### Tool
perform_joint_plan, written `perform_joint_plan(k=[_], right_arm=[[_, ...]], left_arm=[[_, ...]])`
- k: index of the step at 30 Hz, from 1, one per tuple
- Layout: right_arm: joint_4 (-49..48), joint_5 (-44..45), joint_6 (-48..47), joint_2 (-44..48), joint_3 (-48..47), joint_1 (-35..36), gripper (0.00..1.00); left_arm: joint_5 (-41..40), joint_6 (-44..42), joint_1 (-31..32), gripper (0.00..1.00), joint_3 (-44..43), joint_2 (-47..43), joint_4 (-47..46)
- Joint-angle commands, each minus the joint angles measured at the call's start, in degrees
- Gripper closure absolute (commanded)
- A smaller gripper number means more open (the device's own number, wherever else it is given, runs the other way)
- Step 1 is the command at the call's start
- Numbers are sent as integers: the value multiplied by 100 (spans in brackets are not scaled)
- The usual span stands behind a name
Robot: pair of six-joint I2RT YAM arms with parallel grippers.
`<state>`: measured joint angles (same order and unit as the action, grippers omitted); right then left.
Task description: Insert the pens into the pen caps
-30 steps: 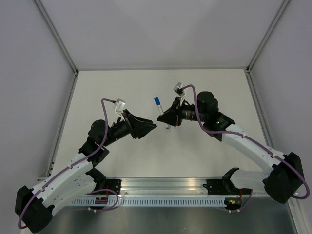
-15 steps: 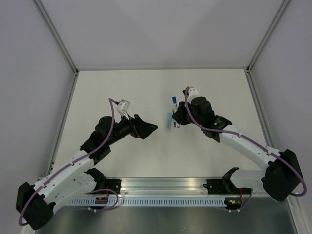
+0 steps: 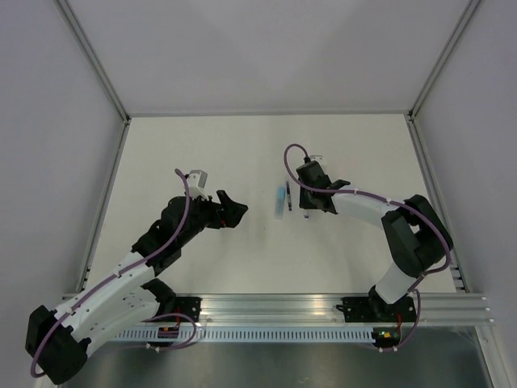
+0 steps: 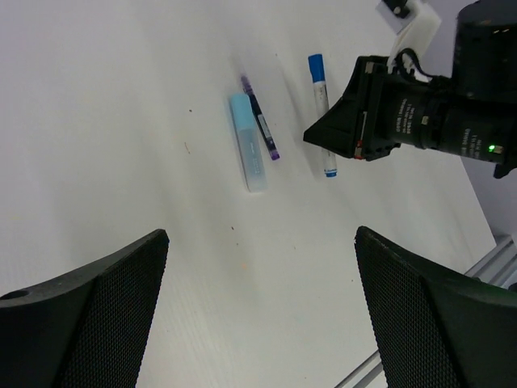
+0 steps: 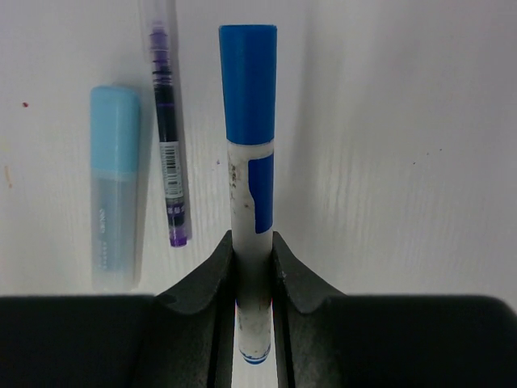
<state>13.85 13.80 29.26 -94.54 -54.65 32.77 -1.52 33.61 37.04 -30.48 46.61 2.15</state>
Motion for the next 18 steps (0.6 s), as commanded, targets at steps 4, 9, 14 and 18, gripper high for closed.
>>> perform_joint_plan(k=[4,9,14,18], right_arm=[[-128,307,-69,-661,-493,-131,80],[-66,378,-131,-750,-616,-166,68],[74,220,-201,-487,-678,-175,59],[364,158,-227,83,-661,-166,43]], left_arm=[[-691,-197,5,0,209,-705,136],[-718,-223,-3,0,227,-820,136],[-709,-249,5,0,165,-724,180],[-780,-310,5,0,148,-759,206]])
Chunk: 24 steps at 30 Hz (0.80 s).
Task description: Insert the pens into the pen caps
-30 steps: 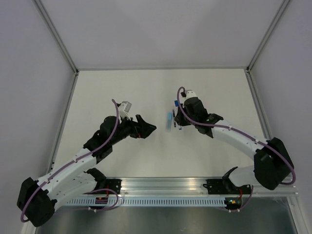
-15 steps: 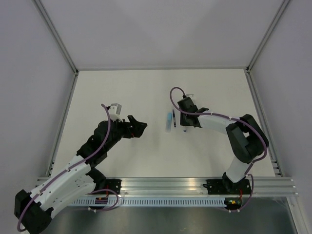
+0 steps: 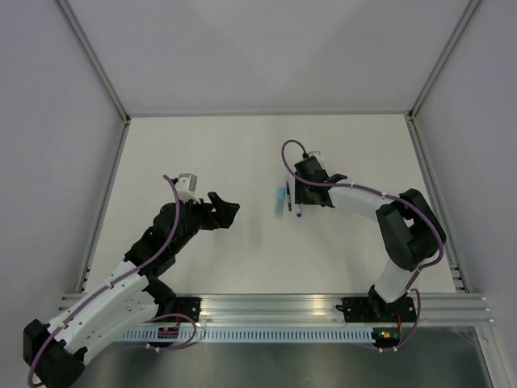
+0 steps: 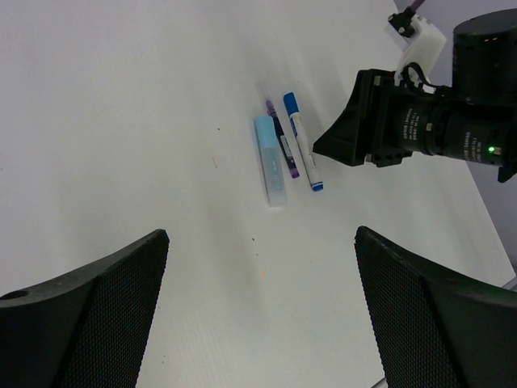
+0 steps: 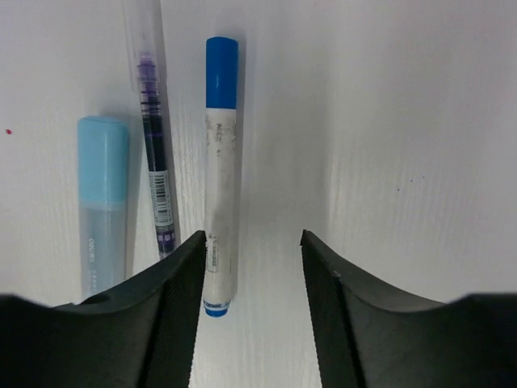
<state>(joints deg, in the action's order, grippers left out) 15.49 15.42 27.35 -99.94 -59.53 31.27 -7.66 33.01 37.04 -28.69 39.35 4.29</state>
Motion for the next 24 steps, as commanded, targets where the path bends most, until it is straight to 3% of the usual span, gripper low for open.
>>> perform_joint_plan(k=[1,2,3,6,11,18,24], right_arm=[[244,-21,-28,738,-138,-24,41],[271,-48,-11,896,-86,-24,35],[279,-117,-2,1202,54,-24,15],[192,-503,51,1861,405,-24,2],[-71,-865,200,3075,1091,2,2],[-159,-707,376,5043,2022,2,2],[-248,-830,306,5687,2253,11,2]], left_arm=[[-148,-278,5,0,-32,-68,1],[-131,-295,5,0,-32,-77,1],[-96,-348,5,0,-40,-94,1],[132,-410,5,0,-93,-165,27],[975,-498,5,0,-251,-244,54],[1311,-489,5,0,-278,-656,107],[1267,-568,-3,0,-190,-1307,160]])
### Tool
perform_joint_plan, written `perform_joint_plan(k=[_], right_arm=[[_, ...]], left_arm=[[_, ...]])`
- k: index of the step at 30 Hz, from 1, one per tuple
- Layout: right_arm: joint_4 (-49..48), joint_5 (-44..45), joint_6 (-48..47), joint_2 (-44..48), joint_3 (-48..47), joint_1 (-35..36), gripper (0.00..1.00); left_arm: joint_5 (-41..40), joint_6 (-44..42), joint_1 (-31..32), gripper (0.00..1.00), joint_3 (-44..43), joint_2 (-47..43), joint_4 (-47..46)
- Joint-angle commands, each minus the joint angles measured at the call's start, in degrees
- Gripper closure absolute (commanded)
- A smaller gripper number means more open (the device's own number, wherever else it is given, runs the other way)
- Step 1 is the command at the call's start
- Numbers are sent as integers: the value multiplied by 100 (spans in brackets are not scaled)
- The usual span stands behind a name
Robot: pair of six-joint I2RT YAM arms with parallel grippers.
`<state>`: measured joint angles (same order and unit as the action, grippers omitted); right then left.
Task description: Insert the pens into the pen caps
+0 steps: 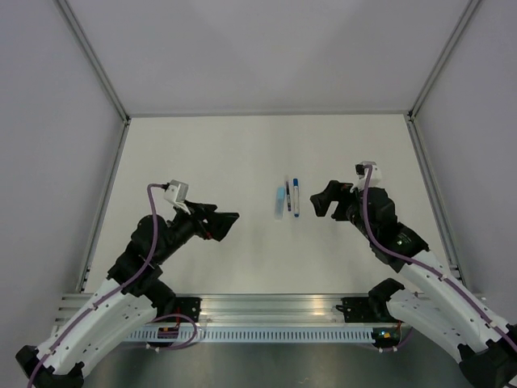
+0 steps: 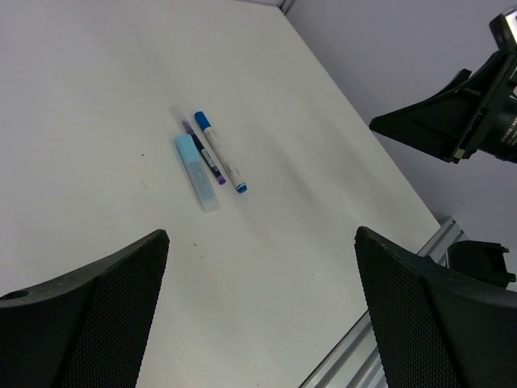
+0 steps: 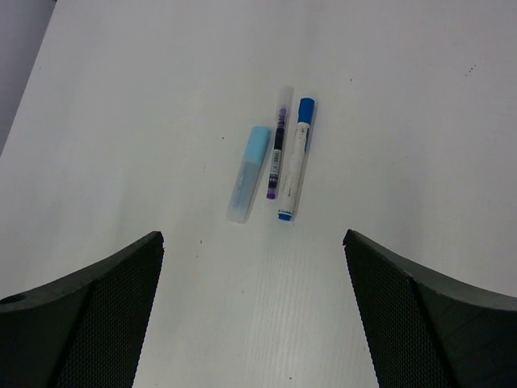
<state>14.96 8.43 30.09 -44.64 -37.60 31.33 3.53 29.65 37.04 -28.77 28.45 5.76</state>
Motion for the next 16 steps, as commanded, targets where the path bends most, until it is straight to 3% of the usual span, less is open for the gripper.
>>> perform_joint_plan(k=[1,16], right_arm=[[-195,-113,15,184,60,-4,2],[-257,-8,-82,614,157,4,2]], left_arm=[[131,-249,5,0,-172,-356,-13],[122,-293,5,0,-102,-472,-49]])
